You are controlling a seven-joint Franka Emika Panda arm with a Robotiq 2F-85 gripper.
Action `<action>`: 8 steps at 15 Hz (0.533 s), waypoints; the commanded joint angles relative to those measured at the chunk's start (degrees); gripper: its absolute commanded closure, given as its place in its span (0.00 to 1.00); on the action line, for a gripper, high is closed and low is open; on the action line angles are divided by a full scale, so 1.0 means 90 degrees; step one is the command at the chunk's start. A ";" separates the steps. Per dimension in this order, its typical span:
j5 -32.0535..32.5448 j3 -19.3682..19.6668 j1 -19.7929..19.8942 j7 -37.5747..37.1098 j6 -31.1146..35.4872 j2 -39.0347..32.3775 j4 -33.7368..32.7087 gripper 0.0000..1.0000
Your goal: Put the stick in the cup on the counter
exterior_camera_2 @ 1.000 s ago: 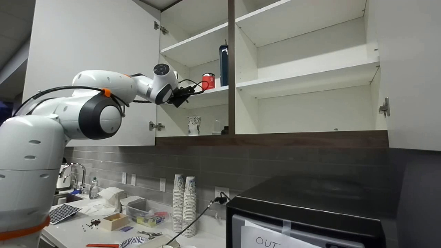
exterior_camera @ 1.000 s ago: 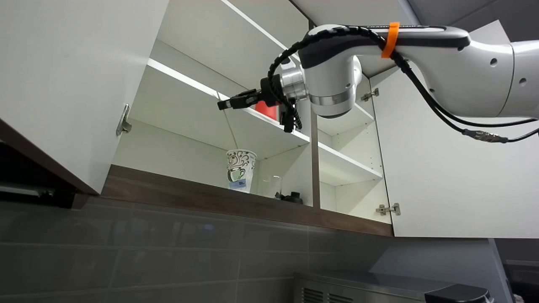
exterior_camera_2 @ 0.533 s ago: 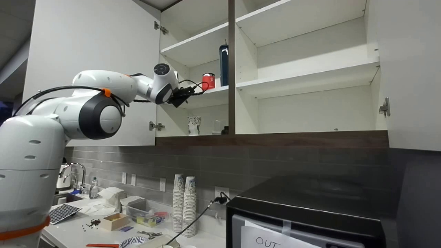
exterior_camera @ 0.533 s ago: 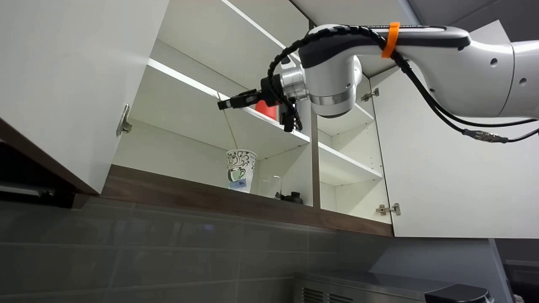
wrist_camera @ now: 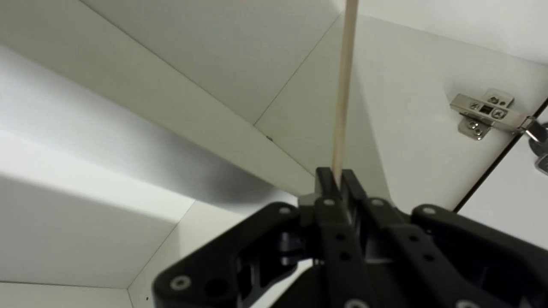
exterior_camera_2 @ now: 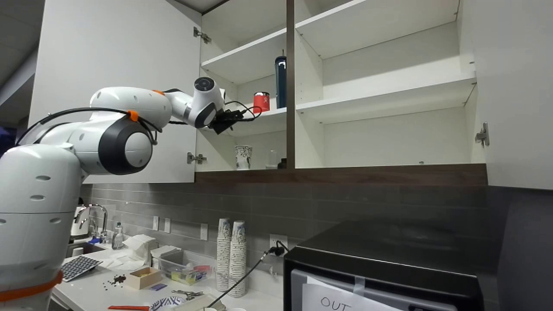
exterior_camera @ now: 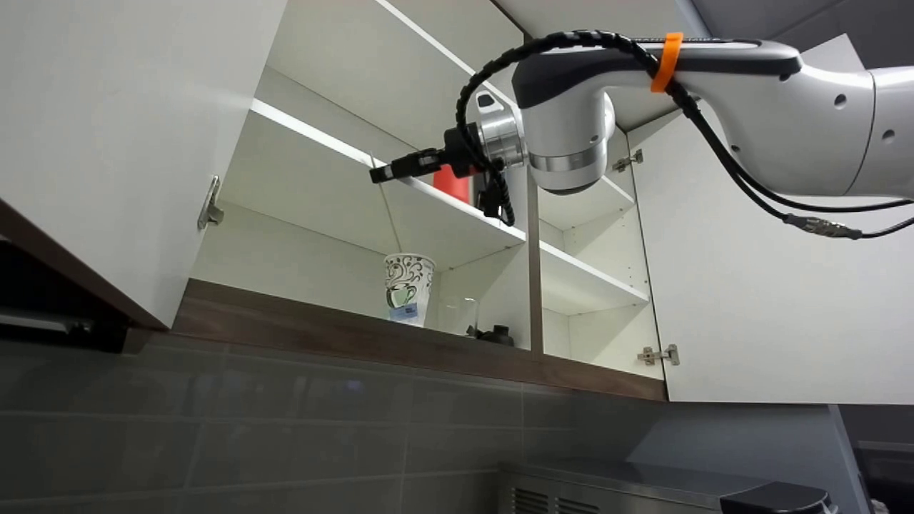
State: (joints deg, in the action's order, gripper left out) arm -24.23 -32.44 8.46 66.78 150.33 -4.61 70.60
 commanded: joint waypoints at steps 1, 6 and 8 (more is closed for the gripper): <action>-0.0005 0.0049 0.0049 -0.0232 -0.0405 0.0076 -0.0054 0.98; -0.0032 0.0021 0.0035 -0.0090 -0.0476 0.0046 -0.0163 0.98; -0.0028 0.0013 0.0030 -0.0061 -0.0480 0.0056 -0.0221 0.98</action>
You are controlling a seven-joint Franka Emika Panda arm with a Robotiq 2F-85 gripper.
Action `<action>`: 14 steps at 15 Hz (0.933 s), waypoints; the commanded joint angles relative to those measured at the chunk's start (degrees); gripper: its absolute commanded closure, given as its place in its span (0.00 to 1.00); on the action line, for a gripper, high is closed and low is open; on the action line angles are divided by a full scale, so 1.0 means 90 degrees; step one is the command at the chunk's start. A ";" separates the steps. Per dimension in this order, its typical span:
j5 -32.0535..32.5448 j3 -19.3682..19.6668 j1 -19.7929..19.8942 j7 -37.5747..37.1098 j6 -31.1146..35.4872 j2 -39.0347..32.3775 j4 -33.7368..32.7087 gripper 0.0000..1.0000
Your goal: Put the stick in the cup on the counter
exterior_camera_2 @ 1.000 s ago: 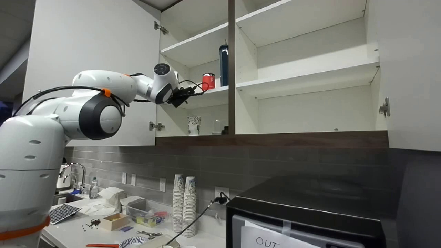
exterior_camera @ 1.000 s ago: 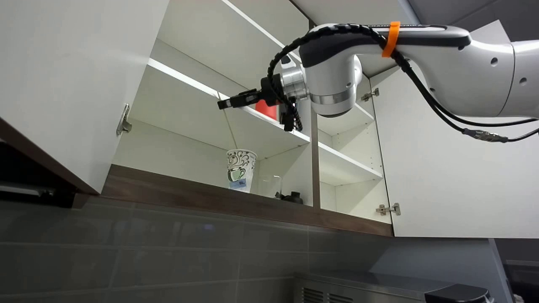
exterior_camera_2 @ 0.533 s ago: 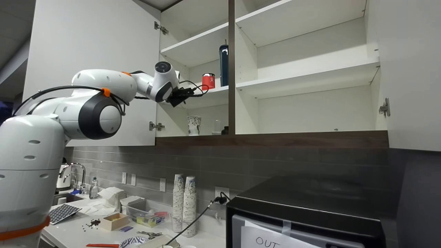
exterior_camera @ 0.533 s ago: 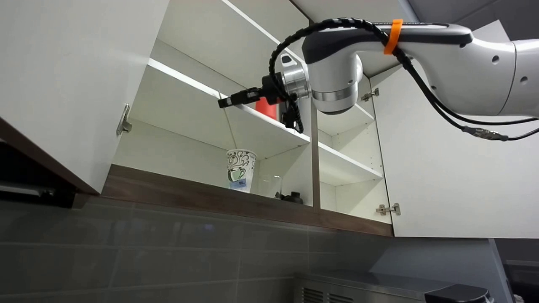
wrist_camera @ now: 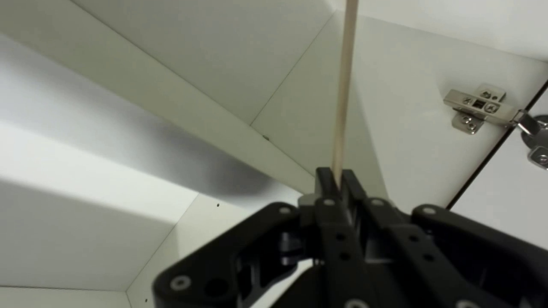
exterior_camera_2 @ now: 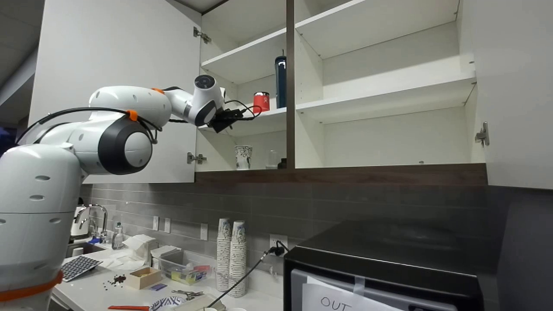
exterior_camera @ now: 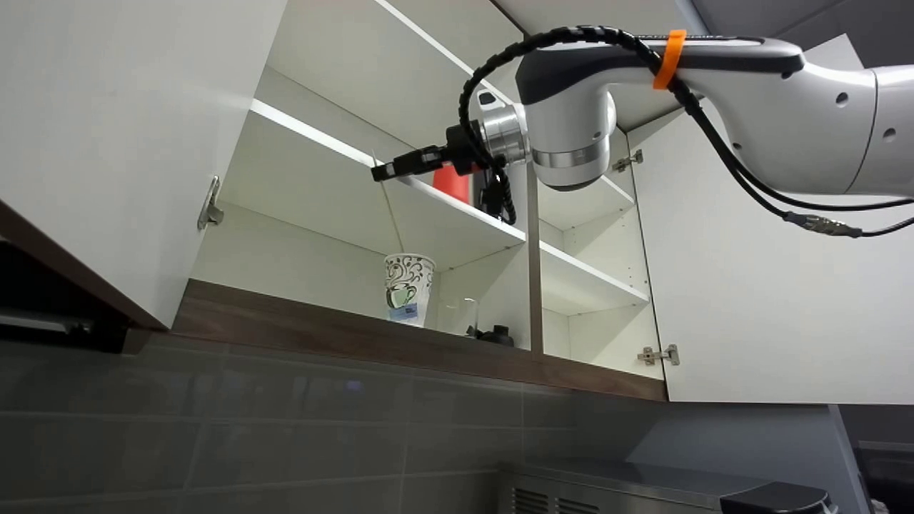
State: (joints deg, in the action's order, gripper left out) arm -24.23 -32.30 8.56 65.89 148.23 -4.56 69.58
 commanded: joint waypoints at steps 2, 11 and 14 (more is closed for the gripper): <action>0.0007 0.0000 0.0019 0.0083 -0.0276 0.0077 -0.0121 0.98; 0.0022 -0.0033 -0.0009 0.0620 -0.0834 0.0222 -0.0160 0.98; -0.0008 -0.0062 -0.0032 0.1001 -0.0622 0.0220 -0.0188 0.98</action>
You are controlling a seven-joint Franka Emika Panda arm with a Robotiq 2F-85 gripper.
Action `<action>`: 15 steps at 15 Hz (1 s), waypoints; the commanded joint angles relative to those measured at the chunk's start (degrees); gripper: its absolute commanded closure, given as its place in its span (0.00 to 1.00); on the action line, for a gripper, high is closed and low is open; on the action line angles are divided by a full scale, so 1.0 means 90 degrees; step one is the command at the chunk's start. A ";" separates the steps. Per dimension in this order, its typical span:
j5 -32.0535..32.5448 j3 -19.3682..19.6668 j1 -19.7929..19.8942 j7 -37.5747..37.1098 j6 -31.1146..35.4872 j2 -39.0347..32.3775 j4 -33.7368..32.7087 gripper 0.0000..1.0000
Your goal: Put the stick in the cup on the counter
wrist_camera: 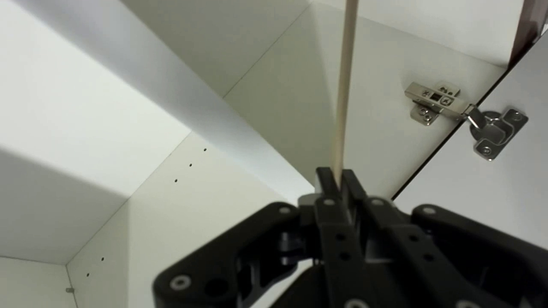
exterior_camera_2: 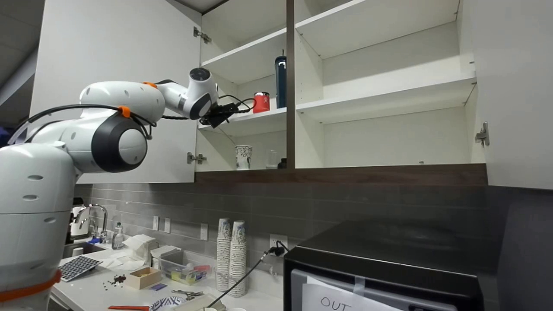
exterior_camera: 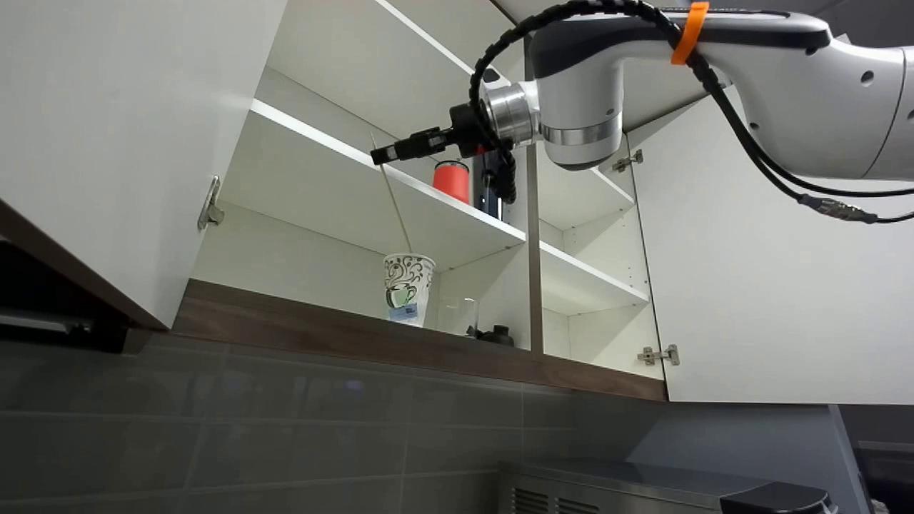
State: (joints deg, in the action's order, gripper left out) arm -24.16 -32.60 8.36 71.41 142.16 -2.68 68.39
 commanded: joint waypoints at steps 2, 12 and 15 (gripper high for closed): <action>-0.0016 -0.0027 -0.0003 0.0550 0.0050 0.0032 -0.0071 0.98; -0.0075 -0.0018 0.0010 0.0806 -0.0113 0.0316 -0.0054 0.98; -0.0141 0.0001 0.0022 0.0570 -0.0185 0.0413 -0.0057 0.98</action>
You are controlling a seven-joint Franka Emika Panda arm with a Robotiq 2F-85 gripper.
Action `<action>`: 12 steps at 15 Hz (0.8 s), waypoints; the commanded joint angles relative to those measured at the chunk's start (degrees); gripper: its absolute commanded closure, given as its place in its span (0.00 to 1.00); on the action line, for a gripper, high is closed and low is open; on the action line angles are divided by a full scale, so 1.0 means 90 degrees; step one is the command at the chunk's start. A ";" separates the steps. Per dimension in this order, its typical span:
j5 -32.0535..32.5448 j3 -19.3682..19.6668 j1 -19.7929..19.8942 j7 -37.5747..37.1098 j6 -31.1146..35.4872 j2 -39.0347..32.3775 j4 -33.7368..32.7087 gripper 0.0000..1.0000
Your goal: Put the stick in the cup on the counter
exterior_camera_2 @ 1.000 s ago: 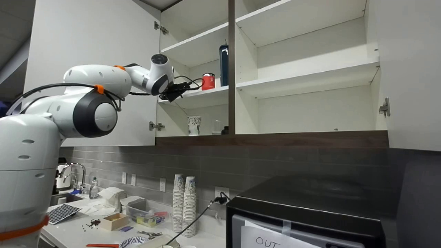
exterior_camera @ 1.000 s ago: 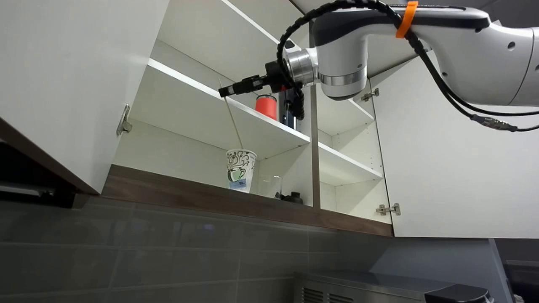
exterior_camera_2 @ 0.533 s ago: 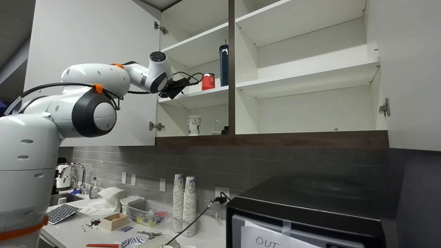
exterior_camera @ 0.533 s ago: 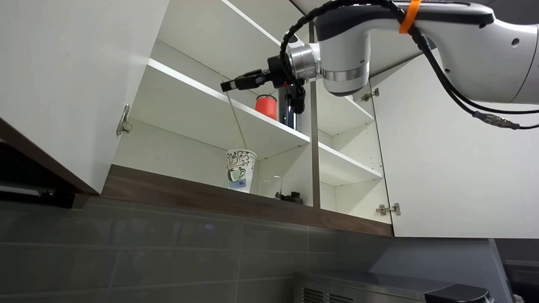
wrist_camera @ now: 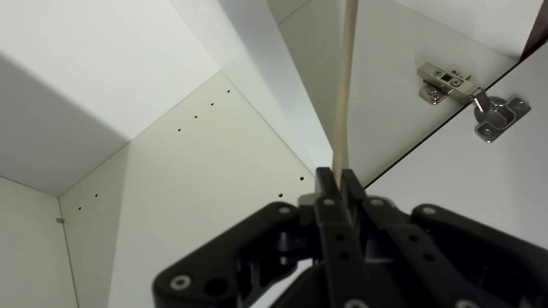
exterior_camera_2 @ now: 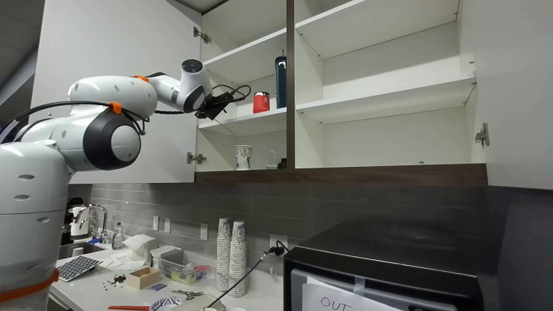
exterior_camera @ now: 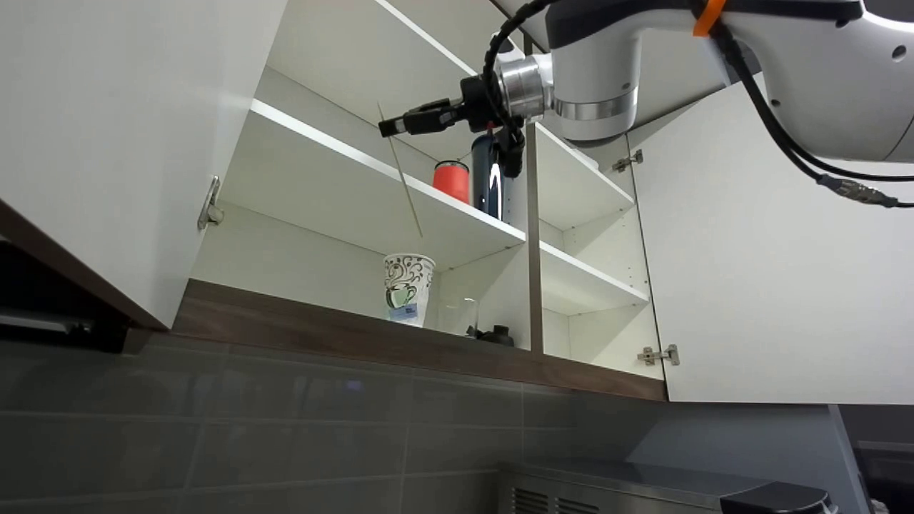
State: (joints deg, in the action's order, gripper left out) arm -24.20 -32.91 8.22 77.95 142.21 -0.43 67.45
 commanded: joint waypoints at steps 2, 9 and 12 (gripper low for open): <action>-0.0334 0.0049 0.0048 -0.0438 -0.0240 0.0187 -0.0002 0.98; -0.0323 0.0122 0.0095 -0.1318 0.0025 0.0411 0.0088 0.98; 0.0249 0.0219 0.0257 -0.2543 0.0136 0.0672 0.0438 0.98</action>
State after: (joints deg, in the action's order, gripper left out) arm -25.75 -31.82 8.90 64.54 142.56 2.47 67.36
